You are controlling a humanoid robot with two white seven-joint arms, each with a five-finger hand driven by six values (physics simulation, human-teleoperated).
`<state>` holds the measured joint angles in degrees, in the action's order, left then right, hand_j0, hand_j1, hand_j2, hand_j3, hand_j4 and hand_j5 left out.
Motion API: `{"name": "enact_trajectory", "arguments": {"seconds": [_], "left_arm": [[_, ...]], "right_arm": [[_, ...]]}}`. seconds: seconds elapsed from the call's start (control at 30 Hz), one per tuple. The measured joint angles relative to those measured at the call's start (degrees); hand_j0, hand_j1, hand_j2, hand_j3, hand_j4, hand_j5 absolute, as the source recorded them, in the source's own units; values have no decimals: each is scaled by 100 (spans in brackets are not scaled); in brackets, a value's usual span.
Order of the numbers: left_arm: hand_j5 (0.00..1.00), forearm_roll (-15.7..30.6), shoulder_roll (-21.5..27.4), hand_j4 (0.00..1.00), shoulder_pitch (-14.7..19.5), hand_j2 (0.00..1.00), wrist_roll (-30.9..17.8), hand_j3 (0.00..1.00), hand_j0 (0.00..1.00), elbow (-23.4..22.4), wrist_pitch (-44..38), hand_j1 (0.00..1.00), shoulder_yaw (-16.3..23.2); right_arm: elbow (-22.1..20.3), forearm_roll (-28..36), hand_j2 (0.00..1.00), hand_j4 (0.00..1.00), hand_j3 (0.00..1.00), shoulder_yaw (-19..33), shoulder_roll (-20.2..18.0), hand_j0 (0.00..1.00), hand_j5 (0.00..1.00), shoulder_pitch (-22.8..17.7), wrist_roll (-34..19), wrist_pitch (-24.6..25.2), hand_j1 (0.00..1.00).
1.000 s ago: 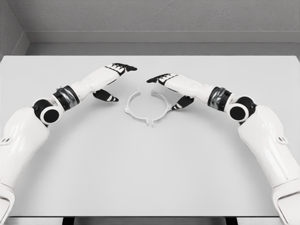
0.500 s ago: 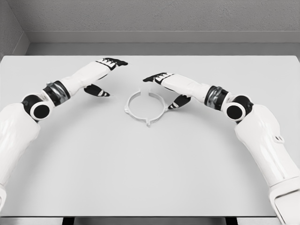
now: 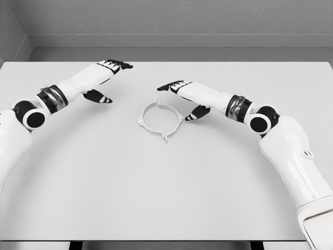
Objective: Assemble PVC drainage pipe clamps
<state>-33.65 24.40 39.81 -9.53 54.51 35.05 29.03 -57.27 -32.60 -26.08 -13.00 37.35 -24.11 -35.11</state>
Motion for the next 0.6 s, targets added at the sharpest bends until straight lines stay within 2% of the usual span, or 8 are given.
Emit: {"name": "enact_trajectory", "arguments": {"seconds": [0.6], "left_arm": [[100,-14,-354,100,9,100,0,100,100,-180,0,100,9]], "right_arm": [[-52,75,100,100,100,-82,-24,100,100,-18,-7,0,100]]}}
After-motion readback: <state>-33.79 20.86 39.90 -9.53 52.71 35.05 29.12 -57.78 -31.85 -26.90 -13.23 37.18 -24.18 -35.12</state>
